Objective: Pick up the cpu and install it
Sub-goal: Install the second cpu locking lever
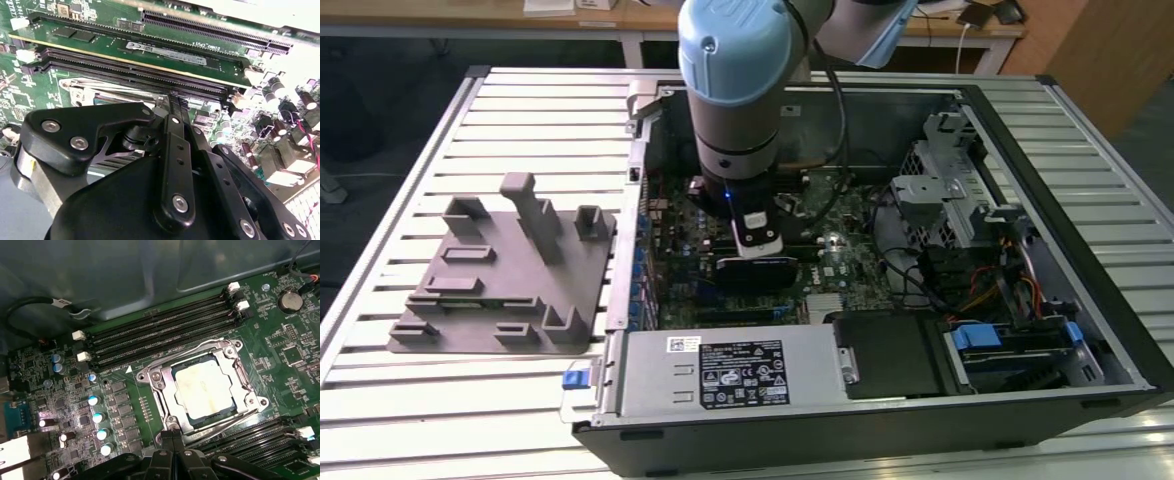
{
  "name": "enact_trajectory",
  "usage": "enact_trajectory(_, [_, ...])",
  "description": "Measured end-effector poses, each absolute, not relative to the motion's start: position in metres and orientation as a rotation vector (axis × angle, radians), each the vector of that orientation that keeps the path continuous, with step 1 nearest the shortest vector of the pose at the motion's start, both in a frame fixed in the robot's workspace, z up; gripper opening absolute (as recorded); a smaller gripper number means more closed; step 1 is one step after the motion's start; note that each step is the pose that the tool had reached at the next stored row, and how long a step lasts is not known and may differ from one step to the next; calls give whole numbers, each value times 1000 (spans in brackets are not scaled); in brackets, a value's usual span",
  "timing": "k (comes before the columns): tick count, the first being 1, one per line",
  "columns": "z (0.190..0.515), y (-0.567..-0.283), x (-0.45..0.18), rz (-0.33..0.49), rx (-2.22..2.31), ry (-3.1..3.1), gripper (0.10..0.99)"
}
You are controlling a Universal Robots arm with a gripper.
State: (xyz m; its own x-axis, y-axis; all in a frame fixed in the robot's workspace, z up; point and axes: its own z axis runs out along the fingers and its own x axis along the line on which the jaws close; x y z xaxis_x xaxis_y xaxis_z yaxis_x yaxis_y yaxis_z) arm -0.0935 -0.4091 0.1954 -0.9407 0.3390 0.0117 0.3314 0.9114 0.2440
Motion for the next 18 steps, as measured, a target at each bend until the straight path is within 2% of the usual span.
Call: enact_trajectory(18, [215,-412,-90,348,532,3041,106])
